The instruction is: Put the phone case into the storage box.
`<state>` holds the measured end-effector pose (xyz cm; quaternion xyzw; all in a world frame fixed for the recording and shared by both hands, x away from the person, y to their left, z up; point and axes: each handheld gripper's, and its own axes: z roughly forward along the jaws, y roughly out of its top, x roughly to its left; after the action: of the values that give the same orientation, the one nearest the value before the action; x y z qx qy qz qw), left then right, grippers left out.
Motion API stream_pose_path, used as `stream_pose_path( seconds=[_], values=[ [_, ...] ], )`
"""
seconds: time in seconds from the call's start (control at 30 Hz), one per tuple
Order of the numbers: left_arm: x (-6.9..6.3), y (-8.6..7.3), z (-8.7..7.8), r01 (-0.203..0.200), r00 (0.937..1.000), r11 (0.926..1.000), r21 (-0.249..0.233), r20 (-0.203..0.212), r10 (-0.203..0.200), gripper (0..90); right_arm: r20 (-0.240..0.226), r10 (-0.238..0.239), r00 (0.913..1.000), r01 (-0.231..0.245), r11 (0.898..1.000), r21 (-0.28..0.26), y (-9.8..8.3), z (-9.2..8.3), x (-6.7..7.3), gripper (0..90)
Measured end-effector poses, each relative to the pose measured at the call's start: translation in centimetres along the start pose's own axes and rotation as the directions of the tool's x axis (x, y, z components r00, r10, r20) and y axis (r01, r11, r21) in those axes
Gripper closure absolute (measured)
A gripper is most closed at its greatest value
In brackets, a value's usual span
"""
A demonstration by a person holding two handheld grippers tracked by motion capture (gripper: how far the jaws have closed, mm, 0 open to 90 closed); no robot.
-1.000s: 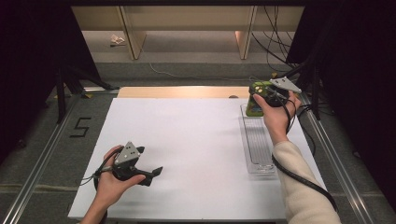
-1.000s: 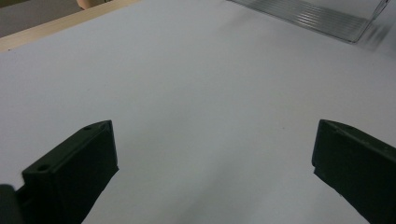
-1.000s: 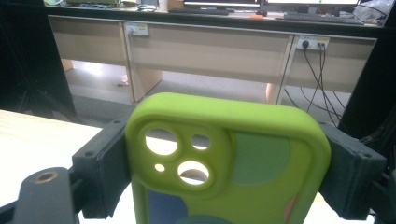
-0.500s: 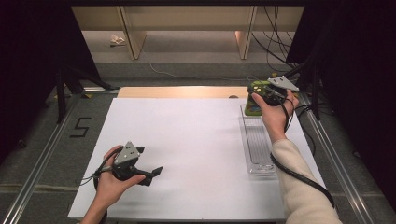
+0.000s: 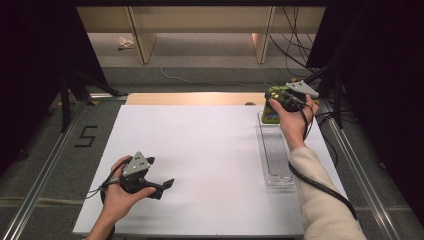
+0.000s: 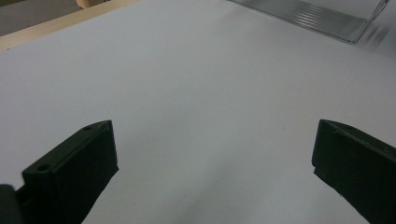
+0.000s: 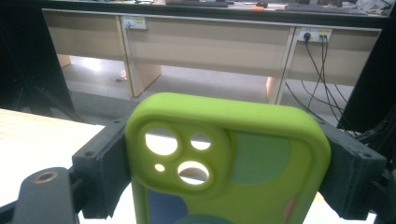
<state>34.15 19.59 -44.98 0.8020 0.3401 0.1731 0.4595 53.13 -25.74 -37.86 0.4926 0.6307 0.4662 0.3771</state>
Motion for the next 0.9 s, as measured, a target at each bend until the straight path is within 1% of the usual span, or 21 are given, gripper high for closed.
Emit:
stream_pose_path(
  seconds=[0.43,0.9],
  values=[
    [0.0,0.0,-0.1,0.001,1.0,1.0,-0.001,0.0,-0.001,0.0,0.012,0.005,0.9999,-0.005,1.0,0.017,-0.3,1.0,-0.2,16.6],
    [0.0,0.0,0.0,0.003,1.0,1.0,0.002,-0.001,-0.003,0.0,0.02,-0.008,0.9998,0.007,0.999,0.031,-0.6,1.8,-0.6,16.6]
  ],
)
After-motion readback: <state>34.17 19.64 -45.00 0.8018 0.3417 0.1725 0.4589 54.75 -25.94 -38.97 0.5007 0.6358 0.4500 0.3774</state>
